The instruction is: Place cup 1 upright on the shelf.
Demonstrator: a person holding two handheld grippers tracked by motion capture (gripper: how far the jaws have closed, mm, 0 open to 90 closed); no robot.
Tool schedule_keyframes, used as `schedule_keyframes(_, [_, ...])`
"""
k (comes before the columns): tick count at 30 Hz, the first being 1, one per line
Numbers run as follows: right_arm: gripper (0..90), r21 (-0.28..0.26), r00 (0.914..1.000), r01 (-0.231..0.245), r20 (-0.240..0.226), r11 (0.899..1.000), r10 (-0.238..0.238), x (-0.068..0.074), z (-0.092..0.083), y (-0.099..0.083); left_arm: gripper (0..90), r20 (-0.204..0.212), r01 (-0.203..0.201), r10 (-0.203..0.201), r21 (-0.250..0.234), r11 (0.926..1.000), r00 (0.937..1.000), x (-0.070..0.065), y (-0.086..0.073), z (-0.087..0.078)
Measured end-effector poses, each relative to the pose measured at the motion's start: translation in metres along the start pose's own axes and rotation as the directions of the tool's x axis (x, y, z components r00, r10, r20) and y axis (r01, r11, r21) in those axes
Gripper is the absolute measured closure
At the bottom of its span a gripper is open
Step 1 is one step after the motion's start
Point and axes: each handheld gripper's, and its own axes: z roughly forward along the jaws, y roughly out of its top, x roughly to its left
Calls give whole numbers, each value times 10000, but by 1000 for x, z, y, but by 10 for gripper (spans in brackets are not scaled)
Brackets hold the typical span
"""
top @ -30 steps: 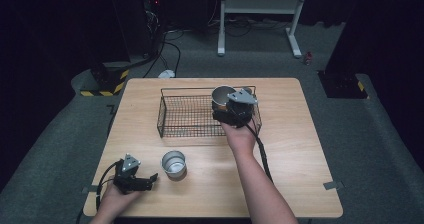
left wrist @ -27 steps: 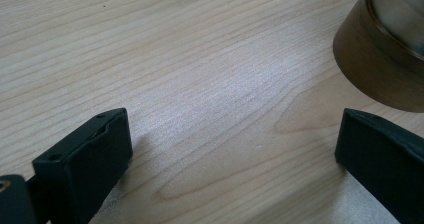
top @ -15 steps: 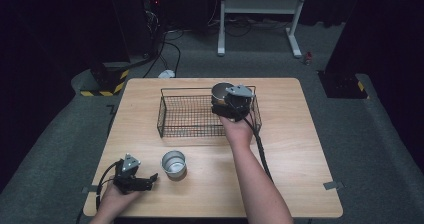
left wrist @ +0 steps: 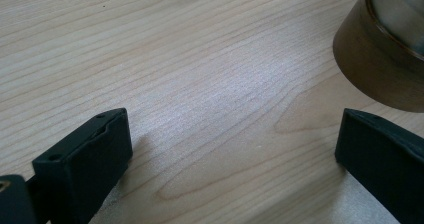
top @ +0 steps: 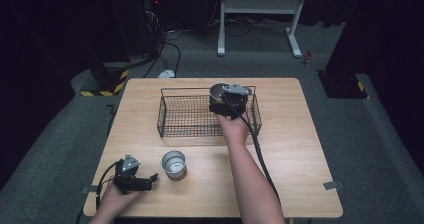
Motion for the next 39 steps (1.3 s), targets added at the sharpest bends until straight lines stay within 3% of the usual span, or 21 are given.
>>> schedule_keyframes(9, [139, 580, 9998, -175, 128, 9982, 168, -4, 11, -7, 21, 14, 6, -6, 15, 10000, 10000, 0, 0, 0])
schedule_keyframes(39, [138, 1511, 9997, 229, -100, 9883, -216, 8, 28, -21, 21, 17, 17, -17, 26, 10000, 10000, 0, 0, 0])
